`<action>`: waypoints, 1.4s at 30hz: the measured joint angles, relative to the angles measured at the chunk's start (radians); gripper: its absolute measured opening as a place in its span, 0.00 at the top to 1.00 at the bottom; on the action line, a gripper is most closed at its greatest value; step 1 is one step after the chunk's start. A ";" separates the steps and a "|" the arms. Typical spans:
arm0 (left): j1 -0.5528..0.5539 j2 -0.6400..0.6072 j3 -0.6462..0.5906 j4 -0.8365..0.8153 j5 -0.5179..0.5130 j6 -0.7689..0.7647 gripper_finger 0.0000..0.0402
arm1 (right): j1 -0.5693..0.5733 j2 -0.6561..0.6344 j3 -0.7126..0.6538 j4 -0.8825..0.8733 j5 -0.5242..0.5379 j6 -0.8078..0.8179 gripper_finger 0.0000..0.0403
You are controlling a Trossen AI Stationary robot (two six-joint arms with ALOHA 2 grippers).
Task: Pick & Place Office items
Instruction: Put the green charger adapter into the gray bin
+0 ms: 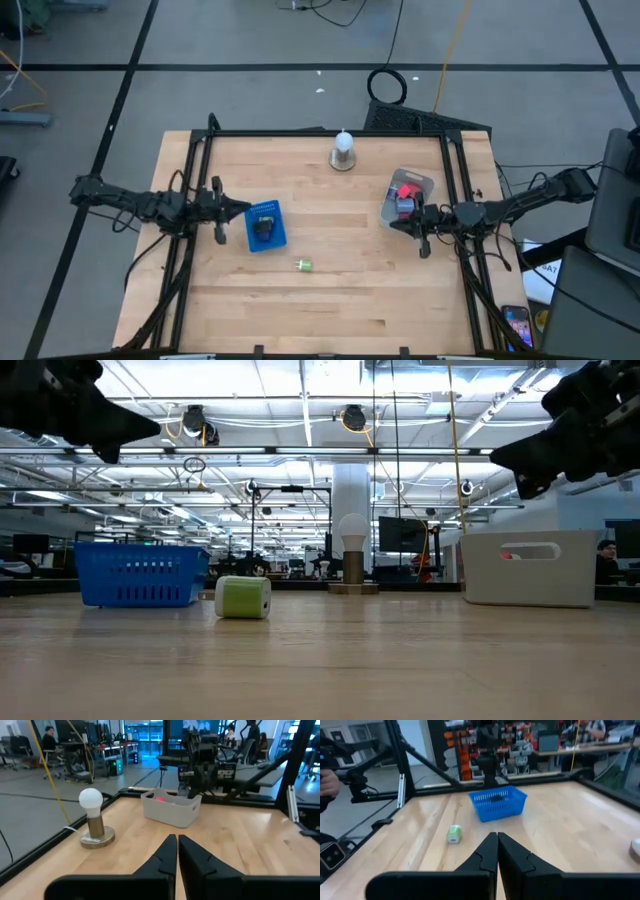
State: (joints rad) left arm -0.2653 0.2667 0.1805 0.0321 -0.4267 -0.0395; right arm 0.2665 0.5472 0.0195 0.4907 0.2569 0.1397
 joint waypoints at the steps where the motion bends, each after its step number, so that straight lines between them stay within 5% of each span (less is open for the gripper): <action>1: 0.000 -0.013 -0.013 0.002 0.000 0.009 0.95 | 0.000 0.009 0.000 0.018 0.000 -0.011 0.99; 9: 0.002 -0.047 -0.059 0.013 0.016 0.064 0.98 | 0.000 0.137 0.070 0.077 -0.050 -0.052 0.99; 23: 0.037 -0.045 -0.060 0.034 -0.098 -0.066 0.95 | 0.004 0.687 0.458 0.077 -0.053 -0.162 0.97; 36: 0.036 -0.044 -0.060 0.031 -0.090 -0.121 0.95 | 0.037 1.142 0.810 0.112 -0.075 -0.122 0.45; 42: 0.036 -0.044 -0.060 0.056 -0.100 -0.136 0.98 | 0.035 1.284 0.882 0.211 -0.072 -0.102 0.30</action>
State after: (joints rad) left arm -0.2295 0.2222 0.1204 0.0881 -0.5266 -0.1751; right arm 0.3012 1.8311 0.9012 0.7021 0.1853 0.0374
